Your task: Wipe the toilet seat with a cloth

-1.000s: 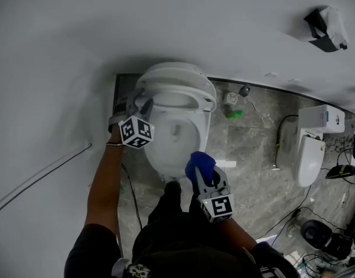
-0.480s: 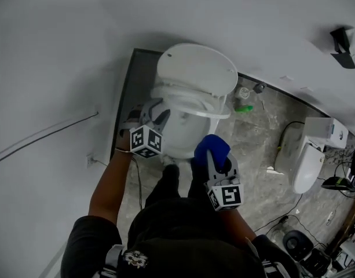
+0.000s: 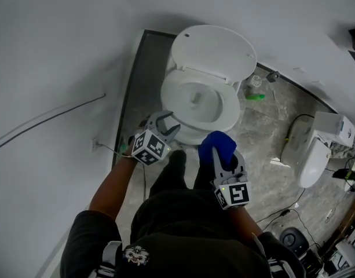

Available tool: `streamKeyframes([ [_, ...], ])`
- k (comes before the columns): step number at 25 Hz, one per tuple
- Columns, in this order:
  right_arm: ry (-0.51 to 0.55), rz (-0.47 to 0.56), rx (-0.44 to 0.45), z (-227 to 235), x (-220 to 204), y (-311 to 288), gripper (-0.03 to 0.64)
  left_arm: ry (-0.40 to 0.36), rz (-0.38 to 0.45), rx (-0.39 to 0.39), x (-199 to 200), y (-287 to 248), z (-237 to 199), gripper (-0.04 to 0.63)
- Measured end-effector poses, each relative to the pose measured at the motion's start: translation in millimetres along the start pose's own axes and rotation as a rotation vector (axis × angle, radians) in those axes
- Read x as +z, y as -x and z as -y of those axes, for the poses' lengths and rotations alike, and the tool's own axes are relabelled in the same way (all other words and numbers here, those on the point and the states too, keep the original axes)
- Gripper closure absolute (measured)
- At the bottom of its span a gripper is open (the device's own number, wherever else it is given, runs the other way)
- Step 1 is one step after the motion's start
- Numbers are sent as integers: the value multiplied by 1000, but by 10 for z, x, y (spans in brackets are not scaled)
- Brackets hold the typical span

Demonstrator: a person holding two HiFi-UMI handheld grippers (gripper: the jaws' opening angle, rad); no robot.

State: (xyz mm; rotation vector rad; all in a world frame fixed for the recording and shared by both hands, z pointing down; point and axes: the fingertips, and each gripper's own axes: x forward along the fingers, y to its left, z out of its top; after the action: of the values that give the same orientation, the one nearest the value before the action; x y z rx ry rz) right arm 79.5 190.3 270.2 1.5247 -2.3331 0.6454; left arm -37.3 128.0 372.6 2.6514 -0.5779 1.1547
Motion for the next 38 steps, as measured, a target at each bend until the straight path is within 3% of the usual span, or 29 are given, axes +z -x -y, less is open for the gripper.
streamKeyframes([
  [6,-15,4,4,-18,-4,-30,538,59,-88,-101,-379,-60,235,399],
  [17,-26,-87,-14,145,-379,-274,538,-32,-348,-218,-1349,-521,745,405],
  [21,-49,-115,-1,139,-624,-394,538,-17,-435,-218,-1764,-760,892,405],
  [28,8,-198,28,243,-1224,-653,538,140,-497,-219,-2300,-1280,1001,407],
  [35,-6,-240,-30,614,-1617,-903,538,198,-569,-191,-2708,-1690,996,417],
  [37,-29,-260,-44,674,-1766,-864,538,194,-586,-159,-2753,-1757,953,432],
  [38,-31,-272,-44,683,-1834,-844,538,192,-587,-144,-2759,-1773,934,485],
])
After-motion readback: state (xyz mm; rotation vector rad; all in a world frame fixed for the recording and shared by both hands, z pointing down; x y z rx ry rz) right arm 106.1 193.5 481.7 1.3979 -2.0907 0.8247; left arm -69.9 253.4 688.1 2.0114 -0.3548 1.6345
